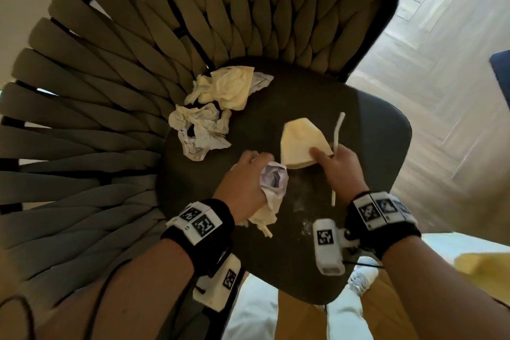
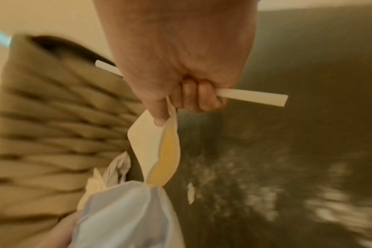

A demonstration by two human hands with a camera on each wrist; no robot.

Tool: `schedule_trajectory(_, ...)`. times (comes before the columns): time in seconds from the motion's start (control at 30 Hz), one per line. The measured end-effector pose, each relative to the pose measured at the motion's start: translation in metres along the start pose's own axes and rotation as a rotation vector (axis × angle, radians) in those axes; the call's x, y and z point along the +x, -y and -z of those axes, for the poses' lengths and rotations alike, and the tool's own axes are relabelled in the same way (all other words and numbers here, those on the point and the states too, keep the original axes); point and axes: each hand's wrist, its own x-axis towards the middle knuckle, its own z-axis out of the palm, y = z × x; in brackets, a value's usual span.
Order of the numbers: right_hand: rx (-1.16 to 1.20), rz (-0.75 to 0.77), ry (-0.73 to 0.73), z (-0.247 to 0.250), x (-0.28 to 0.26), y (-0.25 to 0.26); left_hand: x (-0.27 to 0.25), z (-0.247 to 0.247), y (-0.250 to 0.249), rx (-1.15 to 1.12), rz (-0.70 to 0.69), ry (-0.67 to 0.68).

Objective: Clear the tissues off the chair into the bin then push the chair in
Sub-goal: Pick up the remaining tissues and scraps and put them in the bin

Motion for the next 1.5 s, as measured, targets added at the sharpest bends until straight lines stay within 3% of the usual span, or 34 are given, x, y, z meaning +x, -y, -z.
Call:
schedule_trajectory(0.17,0.312,-0.3,-0.112,0.069,-0.062,-0.083,-0.007,-0.041,-0.074,-0.035,-0.121,0.109)
schedule_trajectory(0.3,0.484,-0.422,-0.287,0.135,-0.1,-0.158,0.003,-0.103,-0.151,-0.025,-0.24,0.24)
schedule_trajectory(0.47,0.609,-0.588,-0.579,0.214,-0.116,-0.261,0.025,-0.221,-0.249,-0.028,-0.294,0.471)
schedule_trajectory(0.6,0.703,-0.752,-0.706,0.267,-0.104,-0.351,0.055,-0.337,-0.305,0.037,-0.253,0.62)
schedule_trajectory(0.8,0.71,-0.868,-0.698,0.318,-0.068,-0.463,0.095,-0.474,-0.349,0.088,-0.169,0.77)
schedule_trajectory(1.0,0.755,-0.828,-0.569,0.343,-0.032,-0.505,0.132,-0.565,-0.339,0.193,-0.036,0.728)
schedule_trajectory(1.17,0.95,-0.84,-0.603,0.343,-0.024,-0.522,0.149,-0.589,-0.33,0.108,0.145,0.696)
schedule_trajectory(1.37,1.11,-0.808,-0.541,0.349,-0.052,-0.493,0.153,-0.557,-0.334,0.287,0.091,0.636)
schedule_trajectory(1.5,1.053,-0.754,-0.526,0.345,-0.073,-0.45,0.135,-0.504,-0.34,0.167,0.056,0.64)
